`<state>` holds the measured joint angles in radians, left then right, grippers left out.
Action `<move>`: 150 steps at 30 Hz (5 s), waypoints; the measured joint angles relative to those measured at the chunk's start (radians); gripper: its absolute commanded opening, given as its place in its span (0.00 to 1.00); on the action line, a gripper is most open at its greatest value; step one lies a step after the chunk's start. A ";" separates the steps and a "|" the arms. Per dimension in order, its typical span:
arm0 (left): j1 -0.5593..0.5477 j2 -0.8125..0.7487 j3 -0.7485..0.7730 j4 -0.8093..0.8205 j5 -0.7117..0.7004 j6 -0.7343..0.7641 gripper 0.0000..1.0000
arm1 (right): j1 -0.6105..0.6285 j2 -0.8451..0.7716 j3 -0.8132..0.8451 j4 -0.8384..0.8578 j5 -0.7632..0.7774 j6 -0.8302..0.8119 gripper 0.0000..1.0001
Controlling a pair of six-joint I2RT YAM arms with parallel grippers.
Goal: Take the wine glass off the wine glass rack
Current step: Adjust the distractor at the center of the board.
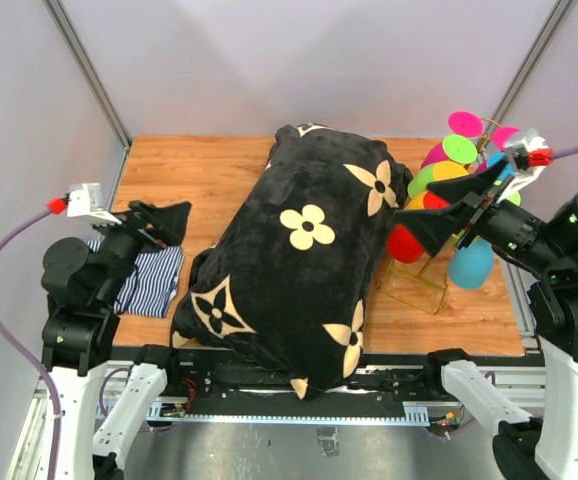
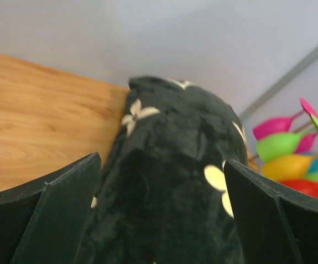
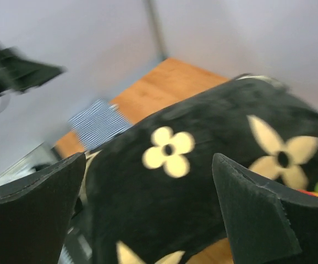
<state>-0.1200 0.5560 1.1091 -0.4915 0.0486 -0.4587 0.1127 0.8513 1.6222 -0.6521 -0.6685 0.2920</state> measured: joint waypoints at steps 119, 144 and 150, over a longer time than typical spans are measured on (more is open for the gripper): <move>-0.401 0.934 -0.103 0.391 -0.016 -0.085 0.99 | 0.769 0.050 0.001 -0.314 0.463 -0.142 0.98; -0.265 1.263 0.286 0.217 -0.199 -0.104 1.00 | 0.769 -0.233 -0.292 -0.381 0.379 0.052 0.98; -0.283 1.033 0.007 0.333 -0.140 -0.149 1.00 | 0.769 -0.218 -0.321 -0.416 0.315 0.052 0.98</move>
<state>-0.4026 1.5887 1.1164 -0.1585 -0.0917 -0.6075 0.8822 0.6331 1.3014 -1.0679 -0.3531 0.3443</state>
